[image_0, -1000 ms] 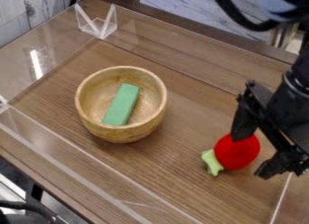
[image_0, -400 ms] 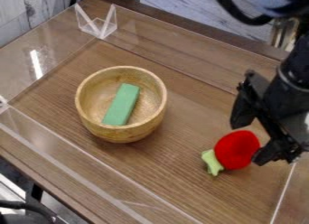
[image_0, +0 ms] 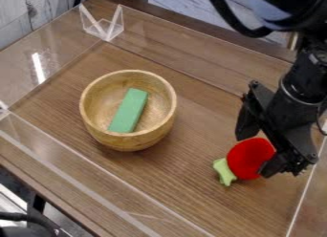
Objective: Move the red fruit to the left
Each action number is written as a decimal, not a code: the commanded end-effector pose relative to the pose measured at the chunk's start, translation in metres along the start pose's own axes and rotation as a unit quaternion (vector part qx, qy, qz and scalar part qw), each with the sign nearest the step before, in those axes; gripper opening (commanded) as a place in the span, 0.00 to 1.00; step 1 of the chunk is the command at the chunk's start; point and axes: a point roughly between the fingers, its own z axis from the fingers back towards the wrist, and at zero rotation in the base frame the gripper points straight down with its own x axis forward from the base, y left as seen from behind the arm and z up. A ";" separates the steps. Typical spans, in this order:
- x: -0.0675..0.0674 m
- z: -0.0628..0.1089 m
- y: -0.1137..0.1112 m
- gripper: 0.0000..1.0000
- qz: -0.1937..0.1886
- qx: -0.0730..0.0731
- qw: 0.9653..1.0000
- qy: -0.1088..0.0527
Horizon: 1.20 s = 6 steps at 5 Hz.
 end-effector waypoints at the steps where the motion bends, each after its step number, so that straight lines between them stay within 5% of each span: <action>1: 0.007 0.012 0.007 1.00 0.033 0.005 0.999 -0.024; 4: -0.012 0.021 -0.010 1.00 -0.018 0.015 0.997 -0.078; 6: 0.013 0.022 -0.023 1.00 -0.073 0.000 0.993 -0.097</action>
